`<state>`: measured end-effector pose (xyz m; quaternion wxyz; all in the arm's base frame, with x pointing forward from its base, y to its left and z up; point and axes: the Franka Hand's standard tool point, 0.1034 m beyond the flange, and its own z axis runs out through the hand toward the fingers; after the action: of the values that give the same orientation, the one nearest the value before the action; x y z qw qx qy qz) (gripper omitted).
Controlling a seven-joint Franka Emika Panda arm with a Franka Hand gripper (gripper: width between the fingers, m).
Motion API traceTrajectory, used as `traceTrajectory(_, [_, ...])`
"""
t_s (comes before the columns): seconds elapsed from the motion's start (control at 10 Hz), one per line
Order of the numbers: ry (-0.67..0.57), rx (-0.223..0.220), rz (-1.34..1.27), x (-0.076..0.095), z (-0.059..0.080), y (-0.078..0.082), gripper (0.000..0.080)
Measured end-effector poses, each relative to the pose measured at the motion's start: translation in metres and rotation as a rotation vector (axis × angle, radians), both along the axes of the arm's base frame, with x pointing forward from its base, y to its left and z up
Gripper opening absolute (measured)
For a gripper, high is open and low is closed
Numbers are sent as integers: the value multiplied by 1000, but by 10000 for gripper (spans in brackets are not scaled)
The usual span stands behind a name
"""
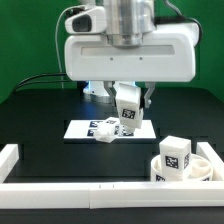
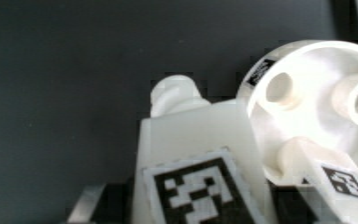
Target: Assemble stool
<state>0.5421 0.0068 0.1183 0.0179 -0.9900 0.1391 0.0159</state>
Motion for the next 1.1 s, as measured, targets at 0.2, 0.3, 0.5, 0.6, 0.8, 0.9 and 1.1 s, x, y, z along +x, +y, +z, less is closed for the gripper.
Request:
traceTrajectory(0.2, [-93,-10,-5,6,0,0,320])
traceTrajectory(0.3, [-99,-7,-12,5,-3,6,320])
traceTrajectory(0.5, [-172,38,-74,15,-2,38,320])
traceTrajectory(0.6, [-227,59,-119,19,1,54,320])
traceTrajectory(0.8, [-224,67,-105,16,2,66,320])
traceTrajectory(0.9, [-223,66,-107,16,1,65,320])
traceTrajectory(1.1, [-233,66,-120,17,0,68,320])
